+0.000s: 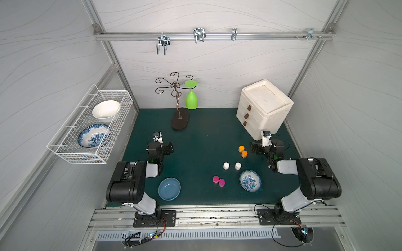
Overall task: Put the paint cans in the drawer according to color
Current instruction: Move the storage box to the center of the board.
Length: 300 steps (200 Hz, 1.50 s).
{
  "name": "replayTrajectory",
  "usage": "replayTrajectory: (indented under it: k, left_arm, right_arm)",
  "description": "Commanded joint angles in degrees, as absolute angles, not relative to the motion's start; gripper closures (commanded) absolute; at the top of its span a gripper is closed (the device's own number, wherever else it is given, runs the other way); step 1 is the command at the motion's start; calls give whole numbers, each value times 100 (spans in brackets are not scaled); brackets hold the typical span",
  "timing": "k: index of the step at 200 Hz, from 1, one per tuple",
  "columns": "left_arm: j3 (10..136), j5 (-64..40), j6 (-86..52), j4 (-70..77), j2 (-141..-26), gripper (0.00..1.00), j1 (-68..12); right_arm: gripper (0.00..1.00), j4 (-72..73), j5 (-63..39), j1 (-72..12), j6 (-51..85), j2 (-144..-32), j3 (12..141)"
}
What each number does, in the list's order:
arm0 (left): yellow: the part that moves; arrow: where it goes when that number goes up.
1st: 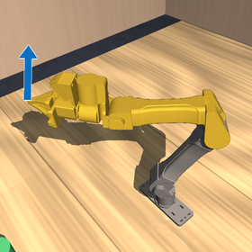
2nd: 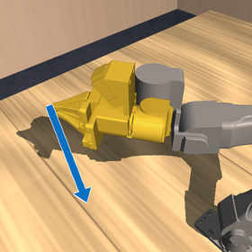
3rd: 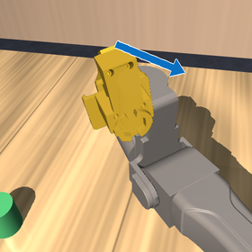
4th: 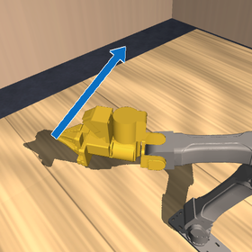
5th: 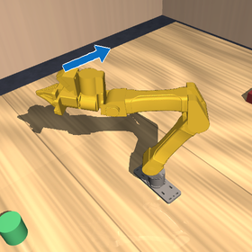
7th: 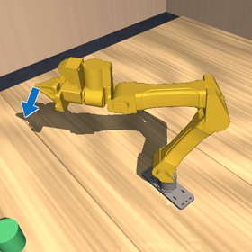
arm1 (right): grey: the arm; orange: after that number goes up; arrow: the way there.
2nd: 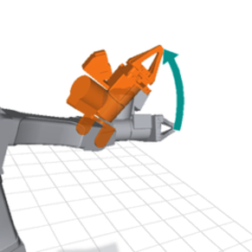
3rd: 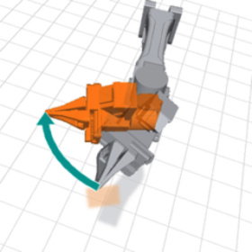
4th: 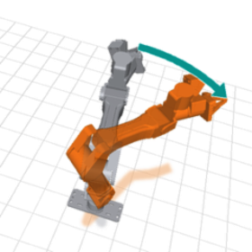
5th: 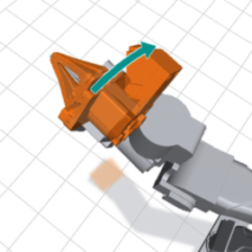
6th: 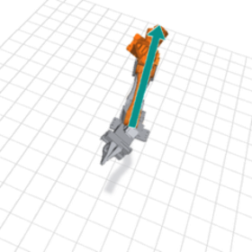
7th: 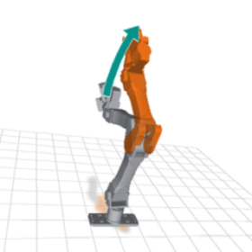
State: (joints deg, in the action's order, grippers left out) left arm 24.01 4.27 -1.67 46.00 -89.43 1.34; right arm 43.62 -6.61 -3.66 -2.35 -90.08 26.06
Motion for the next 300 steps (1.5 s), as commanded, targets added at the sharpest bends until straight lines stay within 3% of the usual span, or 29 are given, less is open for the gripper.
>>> replayTrajectory:
  k: [1,85,104,139,170,199,246,269,284,300]
  left_arm:
    - [2435,492,-114,4764,-8895,0,97]
    - [2426,539,-94,4781,-8903,0,62]
    - [2419,520,-97,4778,-8903,0,71]
    - [2433,85,-225,4747,-8885,0,296]
    - [2493,29,-200,4527,-8694,0,299]
    - [2718,21,-276,3580,-8162,0,290]
    - [2711,1133,-1364,2502,-6860,0,281]
    - [3304,2084,-2858,267,-6015,0,281]
    - [3446,1915,-3134,-239,-5667,0,281]
    - [2919,1243,-3405,420,-5280,0,281]
  right_arm:
    - [1,4342,-705,-325,-146,-9011,2635]
    - [1,4611,-72,-639,-321,-8948,2460]
    - [1,4568,567,-760,-217,-8684,2401]
    - [1,2184,2697,-1277,628,-7731,3249]
    - [1,960,3458,-1347,1643,-7359,3608]
    - [1,-507,2815,-1264,2385,-7116,4575]
    - [4,-2957,2057,-501,4158,-7891,6826]
    - [9,-3780,2021,-334,4669,-8286,7722]
    - [11,-4014,2238,-293,4763,-8446,8137]
    - [13,-4039,2457,-243,4777,-8586,8398]
